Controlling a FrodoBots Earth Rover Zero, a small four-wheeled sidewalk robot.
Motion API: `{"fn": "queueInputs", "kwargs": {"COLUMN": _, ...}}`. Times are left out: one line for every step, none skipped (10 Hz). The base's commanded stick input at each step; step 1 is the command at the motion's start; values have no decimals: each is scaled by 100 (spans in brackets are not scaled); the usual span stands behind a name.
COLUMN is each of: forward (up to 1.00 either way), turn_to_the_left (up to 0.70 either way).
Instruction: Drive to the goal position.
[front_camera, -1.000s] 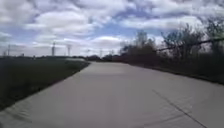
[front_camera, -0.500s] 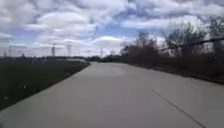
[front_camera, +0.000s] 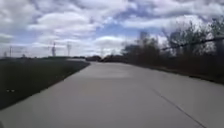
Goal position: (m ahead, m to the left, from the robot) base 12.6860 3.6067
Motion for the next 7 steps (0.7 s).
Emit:
{"fn": "queueInputs", "kwargs": {"forward": 91, "turn_to_the_left": 0}}
{"fn": "queueInputs", "kwargs": {"forward": 90, "turn_to_the_left": 0}}
{"fn": "queueInputs", "kwargs": {"forward": 90, "turn_to_the_left": 0}}
{"fn": "queueInputs", "kwargs": {"forward": 90, "turn_to_the_left": 0}}
{"fn": "queueInputs", "kwargs": {"forward": 90, "turn_to_the_left": 0}}
{"fn": "queueInputs", "kwargs": {"forward": 90, "turn_to_the_left": 0}}
{"fn": "queueInputs", "kwargs": {"forward": 91, "turn_to_the_left": 0}}
